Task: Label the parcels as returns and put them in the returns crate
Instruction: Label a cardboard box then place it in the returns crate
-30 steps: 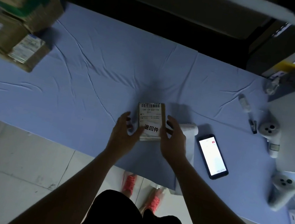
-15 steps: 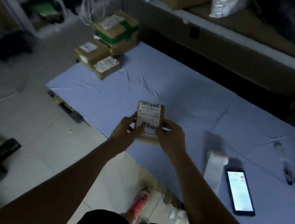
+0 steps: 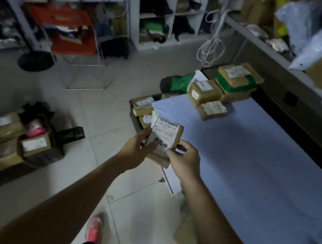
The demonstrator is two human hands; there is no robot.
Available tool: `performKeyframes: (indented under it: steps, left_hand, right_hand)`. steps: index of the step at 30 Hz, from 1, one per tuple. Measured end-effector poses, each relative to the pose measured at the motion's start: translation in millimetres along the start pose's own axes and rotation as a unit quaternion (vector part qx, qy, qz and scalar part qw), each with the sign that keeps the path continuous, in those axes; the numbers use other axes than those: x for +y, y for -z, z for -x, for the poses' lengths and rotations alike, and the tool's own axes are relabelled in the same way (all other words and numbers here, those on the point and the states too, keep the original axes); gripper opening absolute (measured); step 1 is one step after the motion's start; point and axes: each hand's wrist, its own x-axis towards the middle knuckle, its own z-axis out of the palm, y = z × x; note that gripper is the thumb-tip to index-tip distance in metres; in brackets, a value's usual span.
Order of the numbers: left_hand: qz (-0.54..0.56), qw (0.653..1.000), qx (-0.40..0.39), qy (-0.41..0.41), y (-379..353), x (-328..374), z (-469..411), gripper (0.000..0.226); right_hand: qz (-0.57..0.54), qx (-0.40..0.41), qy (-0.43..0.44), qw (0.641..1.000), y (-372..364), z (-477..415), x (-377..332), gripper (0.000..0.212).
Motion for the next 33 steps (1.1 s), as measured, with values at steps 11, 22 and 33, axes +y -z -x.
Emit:
performKeyframes:
  steps: [11, 22, 33]
  left_hand:
    - [-0.058, 0.997, -0.002, 0.044, 203.8, -117.2, -136.8, 0.060]
    - [-0.127, 0.987, -0.093, 0.040, 254.1, -136.1, -400.7, 0.053]
    - [-0.129, 0.963, -0.231, 0.048, 224.4, -181.0, -661.2, 0.054]
  right_hand:
    - [0.002, -0.042, -0.041, 0.998, -234.9, -122.4, -87.9, 0.029]
    - [-0.005, -0.002, -0.089, 0.996, -313.5, -365.6, -116.6, 0.031]
    - [-0.020, 0.062, -0.200, 0.978, -344.1, -586.7, -90.3, 0.030]
